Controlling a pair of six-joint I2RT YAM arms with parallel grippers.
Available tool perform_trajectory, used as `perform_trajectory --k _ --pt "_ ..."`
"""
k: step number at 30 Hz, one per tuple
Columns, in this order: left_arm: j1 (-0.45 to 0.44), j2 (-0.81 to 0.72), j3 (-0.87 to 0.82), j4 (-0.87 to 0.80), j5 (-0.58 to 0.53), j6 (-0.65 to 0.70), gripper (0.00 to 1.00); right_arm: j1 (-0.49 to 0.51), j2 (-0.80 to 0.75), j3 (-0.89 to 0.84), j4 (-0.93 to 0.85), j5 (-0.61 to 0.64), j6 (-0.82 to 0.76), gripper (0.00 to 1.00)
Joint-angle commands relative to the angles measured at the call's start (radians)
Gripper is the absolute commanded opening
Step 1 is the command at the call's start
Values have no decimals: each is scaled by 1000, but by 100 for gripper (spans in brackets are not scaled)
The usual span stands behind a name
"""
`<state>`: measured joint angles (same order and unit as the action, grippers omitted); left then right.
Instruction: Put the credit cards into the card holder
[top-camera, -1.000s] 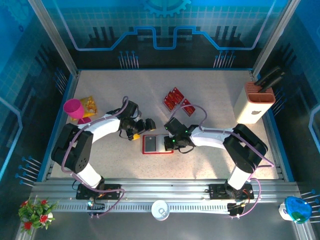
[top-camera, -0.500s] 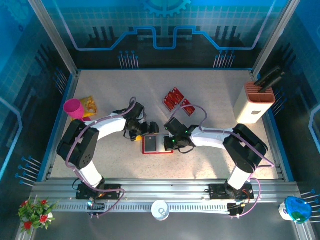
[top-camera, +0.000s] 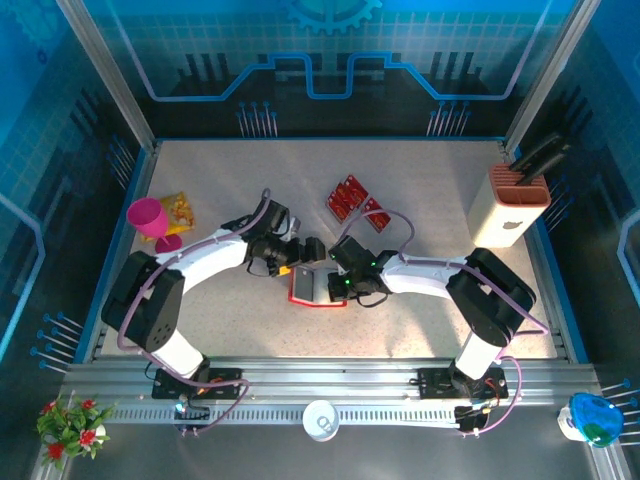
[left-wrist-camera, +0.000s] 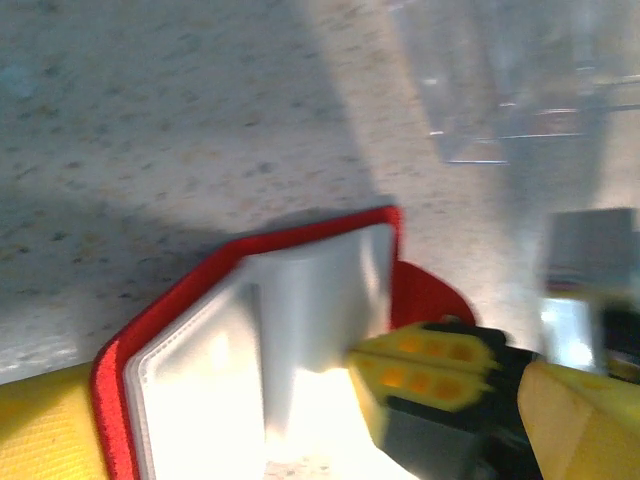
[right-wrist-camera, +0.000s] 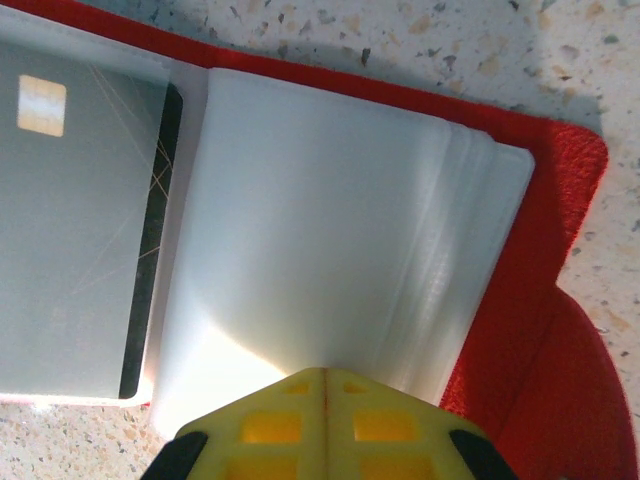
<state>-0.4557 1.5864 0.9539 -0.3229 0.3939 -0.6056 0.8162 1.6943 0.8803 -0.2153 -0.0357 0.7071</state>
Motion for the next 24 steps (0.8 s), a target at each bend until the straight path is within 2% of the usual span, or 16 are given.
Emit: perform_trajectory --k 1,4,8,12,14,18,24 --pt "-1 -39 -21 75 89 -41 99 -1 12 -23 -77 -9 4 0" --pt "-1 -33 -23 98 105 -60 99 -9 -24 -6 -99 -30 -1 0" --pt "-1 -29 -23 102 109 -66 99 -28 -119 28 -118 -30 18 8" --pt "-2 -28 -24 104 112 -66 99 -44 -180 28 -166 1 25 11" --pt "-3 -29 -24 104 112 -66 99 -51 -192 22 -185 23 26 16" --pt "-3 -31 -25 103 114 -63 99 -63 -189 10 -210 51 31 39" --pt "-3 -27 -21 96 115 -57 99 -71 -161 8 -212 81 37 42"
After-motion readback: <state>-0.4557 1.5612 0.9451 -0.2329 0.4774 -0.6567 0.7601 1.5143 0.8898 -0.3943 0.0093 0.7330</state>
